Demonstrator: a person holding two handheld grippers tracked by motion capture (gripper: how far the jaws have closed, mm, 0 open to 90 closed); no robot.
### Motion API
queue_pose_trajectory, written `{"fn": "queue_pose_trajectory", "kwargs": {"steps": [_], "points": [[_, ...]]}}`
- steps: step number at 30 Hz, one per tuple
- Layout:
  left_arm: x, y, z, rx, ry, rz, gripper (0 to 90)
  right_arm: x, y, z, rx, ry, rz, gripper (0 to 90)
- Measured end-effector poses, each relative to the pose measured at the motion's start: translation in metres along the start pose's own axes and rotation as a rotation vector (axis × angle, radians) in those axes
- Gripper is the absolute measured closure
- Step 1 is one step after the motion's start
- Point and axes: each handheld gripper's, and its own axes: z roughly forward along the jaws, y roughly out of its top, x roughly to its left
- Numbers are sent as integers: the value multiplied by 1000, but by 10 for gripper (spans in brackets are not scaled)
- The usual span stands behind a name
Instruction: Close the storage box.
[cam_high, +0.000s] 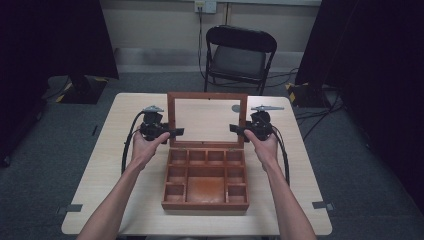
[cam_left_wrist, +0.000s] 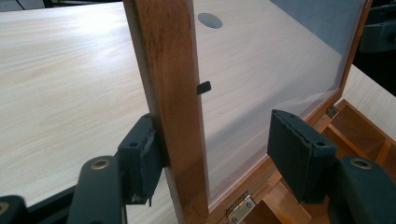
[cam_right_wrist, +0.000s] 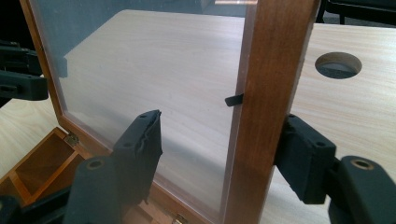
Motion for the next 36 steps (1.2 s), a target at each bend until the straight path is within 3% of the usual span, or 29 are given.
{"fn": "queue_pose_trajectory", "kwargs": {"steps": [9, 20, 29, 36], "points": [[-1, -1, -3, -17, 3, -3, 416, 4, 2, 0, -22, -1, -8, 287], [0, -3, -12, -19, -25, 16, 473, 11, 4, -11, -33, 6, -29, 319], [-6, 3, -18, -50, -37, 36, 432, 13, 1, -16, -44, 17, -38, 339], [-10, 4, -24, -49, -36, 55, 463, 14, -3, -21, -41, 25, -46, 344]]}}
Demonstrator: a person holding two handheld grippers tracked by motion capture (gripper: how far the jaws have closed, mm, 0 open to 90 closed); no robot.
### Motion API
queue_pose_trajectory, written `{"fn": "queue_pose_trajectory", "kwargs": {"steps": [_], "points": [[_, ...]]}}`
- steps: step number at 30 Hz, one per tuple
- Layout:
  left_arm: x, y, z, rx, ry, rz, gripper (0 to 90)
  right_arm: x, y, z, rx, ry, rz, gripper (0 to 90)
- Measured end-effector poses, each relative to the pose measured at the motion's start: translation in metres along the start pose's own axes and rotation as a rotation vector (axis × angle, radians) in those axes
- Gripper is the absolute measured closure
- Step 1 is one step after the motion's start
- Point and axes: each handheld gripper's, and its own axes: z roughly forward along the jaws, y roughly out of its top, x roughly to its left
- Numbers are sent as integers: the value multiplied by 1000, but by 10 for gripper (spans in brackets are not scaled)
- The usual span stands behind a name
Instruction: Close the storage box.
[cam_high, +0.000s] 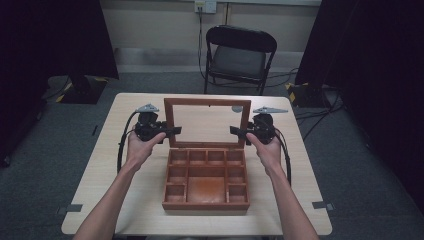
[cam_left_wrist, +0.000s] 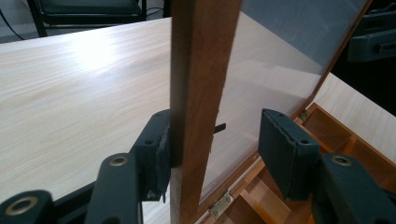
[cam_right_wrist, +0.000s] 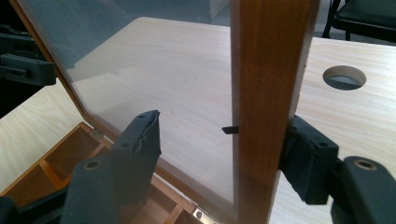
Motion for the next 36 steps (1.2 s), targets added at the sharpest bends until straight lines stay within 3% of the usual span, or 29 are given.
{"fn": "queue_pose_trajectory", "kwargs": {"steps": [14, 30, 36], "points": [[-5, 0, -13, -45, -24, 10, 518, 6, -1, -9, -31, 28, -2, 327], [-11, -6, -17, -53, -24, 41, 527, 11, -6, -17, -41, 27, 4, 375], [-14, -8, -19, -64, -29, 29, 506, 11, -8, -20, -45, 38, 6, 382]]}}
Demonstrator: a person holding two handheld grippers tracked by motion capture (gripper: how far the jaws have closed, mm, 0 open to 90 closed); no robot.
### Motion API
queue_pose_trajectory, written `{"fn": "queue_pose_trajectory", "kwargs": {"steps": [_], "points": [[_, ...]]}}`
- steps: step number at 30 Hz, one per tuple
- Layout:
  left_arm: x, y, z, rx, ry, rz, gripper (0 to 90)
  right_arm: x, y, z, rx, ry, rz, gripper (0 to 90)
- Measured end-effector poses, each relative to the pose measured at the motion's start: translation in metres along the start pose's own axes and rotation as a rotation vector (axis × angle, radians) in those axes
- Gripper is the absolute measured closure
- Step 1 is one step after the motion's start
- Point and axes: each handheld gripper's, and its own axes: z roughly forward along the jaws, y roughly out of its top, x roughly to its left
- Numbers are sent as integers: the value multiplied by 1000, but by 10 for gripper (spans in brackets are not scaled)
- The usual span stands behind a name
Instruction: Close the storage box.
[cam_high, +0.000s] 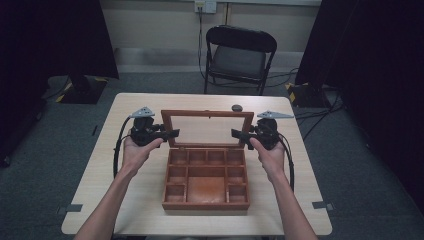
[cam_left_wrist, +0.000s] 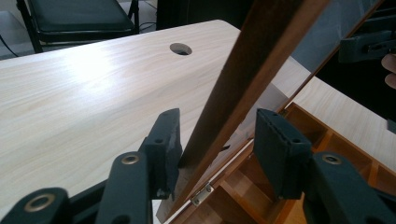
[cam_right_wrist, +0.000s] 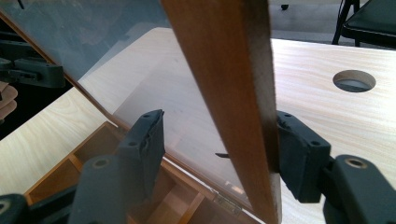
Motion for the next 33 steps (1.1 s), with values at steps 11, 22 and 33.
{"fn": "queue_pose_trajectory", "kwargs": {"steps": [11, 22, 33], "points": [[-3, -5, -4, -7, 29, -3, 427, 4, -1, -3, 3, -6, -12, 369], [-10, -8, -7, -5, 54, 8, 323, 7, -5, -7, 11, 0, -20, 360], [-15, -11, -10, 3, 91, -4, 210, 8, -9, -12, 25, 0, -9, 272]]}}
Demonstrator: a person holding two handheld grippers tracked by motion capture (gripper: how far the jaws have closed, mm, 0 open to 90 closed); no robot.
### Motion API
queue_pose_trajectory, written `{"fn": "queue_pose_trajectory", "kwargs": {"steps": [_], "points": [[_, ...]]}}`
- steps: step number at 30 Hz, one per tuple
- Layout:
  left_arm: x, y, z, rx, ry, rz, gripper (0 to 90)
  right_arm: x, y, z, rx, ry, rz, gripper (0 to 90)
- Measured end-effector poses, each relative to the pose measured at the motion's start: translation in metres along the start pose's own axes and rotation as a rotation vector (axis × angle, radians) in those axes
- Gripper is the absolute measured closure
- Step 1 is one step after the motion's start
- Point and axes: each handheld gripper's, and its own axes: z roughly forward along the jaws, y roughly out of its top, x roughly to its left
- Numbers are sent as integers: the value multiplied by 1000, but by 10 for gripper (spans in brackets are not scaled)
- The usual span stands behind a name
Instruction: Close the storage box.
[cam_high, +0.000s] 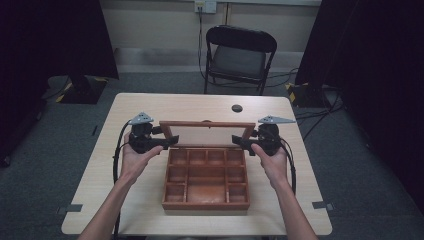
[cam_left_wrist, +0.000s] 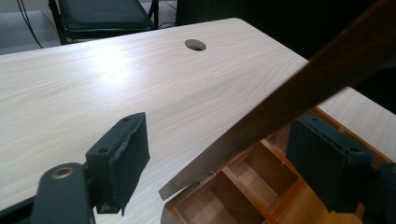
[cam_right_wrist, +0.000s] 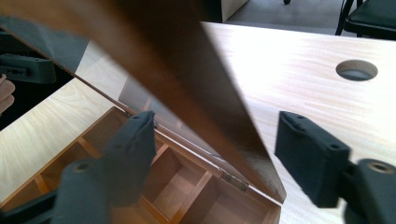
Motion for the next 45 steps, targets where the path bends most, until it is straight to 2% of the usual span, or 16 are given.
{"fn": "queue_pose_trajectory", "kwargs": {"steps": [9, 13, 16, 26, 31, 34, 39, 42, 43, 45], "points": [[-8, -5, -5, -10, 1, 7, 187, 1, -7, -2, 17, 6, 5, 201], [-11, -6, -7, -4, -6, 19, 182, 1, -12, -4, 21, 5, 8, 201], [-15, -7, -8, -8, -15, 11, 182, 0, -16, -6, 27, 4, 13, 201], [-16, -10, -10, 0, -28, 19, 182, -1, -22, -15, 31, -12, 4, 213], [-18, -11, -11, -4, -26, 23, 184, -4, -28, -16, 70, -5, -14, 241], [-20, -11, -12, -8, -25, 25, 189, -4, -33, -17, 92, -24, -30, 262], [-21, -11, -13, -14, -32, 32, 189, -12, -32, -23, 101, -59, 1, 289], [-21, -12, -13, -19, -33, 27, 189, -15, -29, -27, 97, -86, 2, 300], [-21, -12, -13, -24, -36, 22, 199, -16, -26, -29, 110, -95, -2, 299], [-21, -12, -14, -27, -35, 20, 198, -17, -25, -29, 117, -93, -3, 305]]}}
